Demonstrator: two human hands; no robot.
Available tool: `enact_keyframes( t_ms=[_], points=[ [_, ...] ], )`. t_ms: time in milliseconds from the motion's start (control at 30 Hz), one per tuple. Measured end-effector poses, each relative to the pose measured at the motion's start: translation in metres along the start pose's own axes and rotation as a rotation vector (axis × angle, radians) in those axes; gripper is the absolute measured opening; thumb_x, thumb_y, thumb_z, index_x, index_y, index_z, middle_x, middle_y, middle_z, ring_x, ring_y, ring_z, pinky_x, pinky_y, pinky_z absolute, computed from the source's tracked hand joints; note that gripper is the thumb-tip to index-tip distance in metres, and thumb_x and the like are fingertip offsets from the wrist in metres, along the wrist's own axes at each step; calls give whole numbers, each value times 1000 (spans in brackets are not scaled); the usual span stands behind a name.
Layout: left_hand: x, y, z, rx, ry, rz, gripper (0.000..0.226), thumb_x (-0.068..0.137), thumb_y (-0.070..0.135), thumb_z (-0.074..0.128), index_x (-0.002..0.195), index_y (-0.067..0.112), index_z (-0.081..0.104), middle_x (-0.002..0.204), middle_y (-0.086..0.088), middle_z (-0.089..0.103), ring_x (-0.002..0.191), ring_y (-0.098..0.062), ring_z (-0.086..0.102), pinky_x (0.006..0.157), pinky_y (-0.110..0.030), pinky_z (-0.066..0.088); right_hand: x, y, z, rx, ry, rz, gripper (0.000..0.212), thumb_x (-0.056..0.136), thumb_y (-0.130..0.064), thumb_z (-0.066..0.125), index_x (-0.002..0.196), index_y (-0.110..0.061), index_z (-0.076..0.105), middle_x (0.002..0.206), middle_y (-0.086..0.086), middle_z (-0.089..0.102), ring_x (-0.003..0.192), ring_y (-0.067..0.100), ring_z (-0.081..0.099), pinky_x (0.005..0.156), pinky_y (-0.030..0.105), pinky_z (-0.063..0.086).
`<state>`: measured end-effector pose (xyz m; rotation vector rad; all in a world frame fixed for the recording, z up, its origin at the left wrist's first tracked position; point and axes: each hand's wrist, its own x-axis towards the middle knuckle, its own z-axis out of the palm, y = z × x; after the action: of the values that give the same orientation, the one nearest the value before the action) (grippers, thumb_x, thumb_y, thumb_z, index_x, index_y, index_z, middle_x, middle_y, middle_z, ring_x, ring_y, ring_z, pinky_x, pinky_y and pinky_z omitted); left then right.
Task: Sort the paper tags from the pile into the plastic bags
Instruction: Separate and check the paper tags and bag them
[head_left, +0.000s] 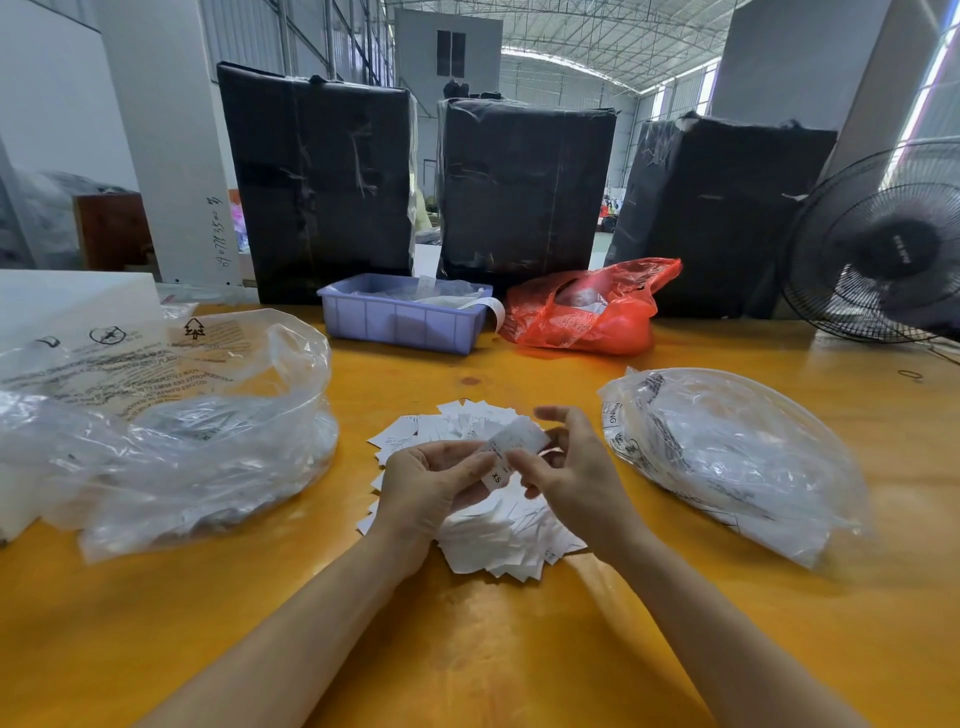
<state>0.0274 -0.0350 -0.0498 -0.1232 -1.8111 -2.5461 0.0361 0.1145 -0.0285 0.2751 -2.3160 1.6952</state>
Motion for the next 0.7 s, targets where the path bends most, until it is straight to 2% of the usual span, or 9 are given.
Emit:
enact_keyframes(
  t_ms=[133, 333, 467, 533, 600, 700],
  points=[
    [-1, 2, 3, -90, 48, 5, 26, 68, 13, 71, 89, -3, 69, 81, -17, 73, 71, -28, 72, 56, -23, 56, -1, 3, 7, -131, 31, -107, 28, 93, -6, 54, 121, -6, 57, 72, -1, 58, 58, 9, 57, 64, 32, 53],
    [-1, 2, 3, -131, 113, -42, 24, 81, 16, 67, 87, -8, 69, 77, -16, 72, 73, -31, 72, 58, -25, 57, -5, 2, 15, -165, 77, -145, 19, 89, -7, 62, 107, -9, 68, 81, 1, 69, 72, 16, 64, 73, 36, 56],
    [-3, 4, 3, -174, 110, -55, 24, 69, 12, 72, 86, -5, 70, 78, -16, 72, 71, -28, 72, 57, -25, 57, -4, 2, 13, -114, 110, -133, 20, 87, -6, 63, 106, -9, 67, 78, 5, 69, 73, 23, 66, 70, 40, 57],
    [-2, 4, 2, -160, 104, -48, 26, 63, 11, 73, 85, -3, 71, 80, -16, 73, 71, -26, 71, 57, -24, 57, -4, 2, 13, -41, 74, -117, 16, 86, -8, 66, 101, -13, 68, 81, 5, 70, 73, 22, 66, 68, 35, 57],
    [-2, 3, 3, -133, 92, -36, 19, 63, 8, 73, 81, 1, 72, 76, -13, 73, 70, -23, 71, 57, -24, 57, -4, 2, 13, 48, 26, -71, 14, 81, -11, 73, 93, -16, 68, 81, 4, 70, 69, 13, 65, 62, 22, 53],
    [-3, 3, 6, -169, 96, -36, 17, 63, 6, 73, 79, 2, 72, 75, -13, 73, 68, -21, 71, 58, -23, 57, -1, 1, 8, 141, 81, -7, 8, 79, -9, 74, 80, -16, 68, 70, 1, 68, 61, 8, 61, 55, 17, 50]
  ],
)
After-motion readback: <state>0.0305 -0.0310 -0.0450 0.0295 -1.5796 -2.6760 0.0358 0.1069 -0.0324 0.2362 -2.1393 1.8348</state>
